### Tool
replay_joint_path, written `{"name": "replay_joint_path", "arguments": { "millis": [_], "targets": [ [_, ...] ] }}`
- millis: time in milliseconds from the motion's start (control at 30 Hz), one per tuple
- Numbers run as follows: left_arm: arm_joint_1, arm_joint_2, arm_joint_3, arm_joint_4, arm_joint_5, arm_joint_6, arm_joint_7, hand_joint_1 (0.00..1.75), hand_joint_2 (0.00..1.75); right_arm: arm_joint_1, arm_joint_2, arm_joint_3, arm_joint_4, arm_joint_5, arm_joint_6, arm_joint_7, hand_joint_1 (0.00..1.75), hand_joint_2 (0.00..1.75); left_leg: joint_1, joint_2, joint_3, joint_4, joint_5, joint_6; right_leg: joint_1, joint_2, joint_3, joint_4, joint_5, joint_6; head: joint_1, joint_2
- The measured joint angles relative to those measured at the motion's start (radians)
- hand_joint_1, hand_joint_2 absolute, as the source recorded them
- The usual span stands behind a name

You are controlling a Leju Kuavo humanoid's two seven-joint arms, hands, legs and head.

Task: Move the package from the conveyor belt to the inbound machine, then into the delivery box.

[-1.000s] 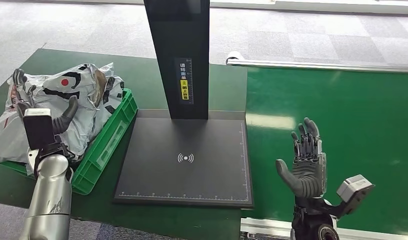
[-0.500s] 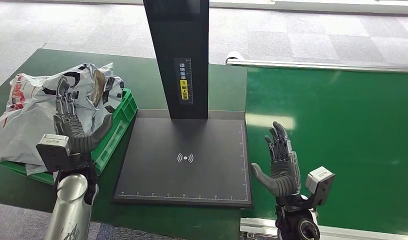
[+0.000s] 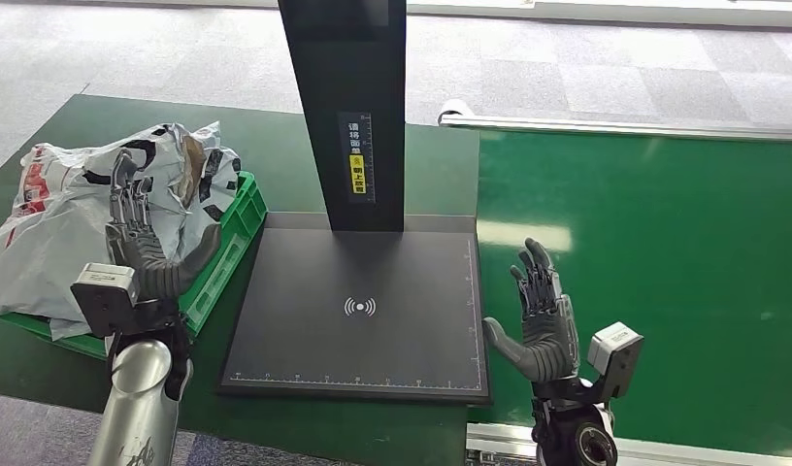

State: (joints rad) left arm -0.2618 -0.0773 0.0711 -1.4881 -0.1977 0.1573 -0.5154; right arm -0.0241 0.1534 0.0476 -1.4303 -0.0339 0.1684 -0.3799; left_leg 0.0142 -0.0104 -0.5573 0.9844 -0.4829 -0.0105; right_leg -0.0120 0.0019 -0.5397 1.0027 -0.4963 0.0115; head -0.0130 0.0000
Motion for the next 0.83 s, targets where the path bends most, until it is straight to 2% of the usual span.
{"name": "replay_joint_path", "arguments": {
  "millis": [133,233,400,500,833],
  "targets": [
    [0.022,-0.015,-0.021,0.004,0.111,-0.157,0.014,0.00,1.75,-0.017,-0.001,0.017,0.025,0.058,0.015,-0.020,0.00,1.75,0.000,0.000,0.000,0.000,0.000,0.000,0.000,0.000,0.000,0.000,0.000,0.000,0.000,0.000],
    [0.059,-0.041,-0.065,0.056,0.181,-0.259,-0.006,0.00,1.75,-0.058,0.000,0.040,0.105,0.100,0.033,-0.079,0.00,1.75,-0.001,0.000,0.000,0.000,0.000,0.000,-0.001,0.000,0.000,0.000,0.000,0.000,0.000,0.000],
    [0.092,-0.085,-0.098,0.286,0.261,-0.273,-0.137,0.00,1.75,-0.150,0.011,0.049,0.370,0.110,-0.005,-0.237,0.00,1.75,-0.001,0.000,0.000,0.000,0.000,0.000,-0.001,0.000,0.000,0.000,0.000,0.000,0.000,0.000],
    [0.095,-0.097,-0.096,0.399,0.284,-0.270,-0.173,0.00,1.75,-0.186,0.015,0.045,0.506,0.106,-0.041,-0.286,0.00,1.75,-0.001,0.000,0.000,0.000,0.000,0.000,-0.001,0.000,0.000,0.000,0.000,0.000,0.000,0.000],
    [0.101,-0.108,-0.104,0.578,0.332,-0.354,-0.181,0.00,1.75,-0.172,0.015,0.031,0.556,0.100,-0.017,-0.244,0.00,1.75,-0.001,0.000,-0.002,0.000,0.000,0.000,-0.001,0.000,-0.002,0.000,0.000,0.000,0.000,0.000]
  ]
}}
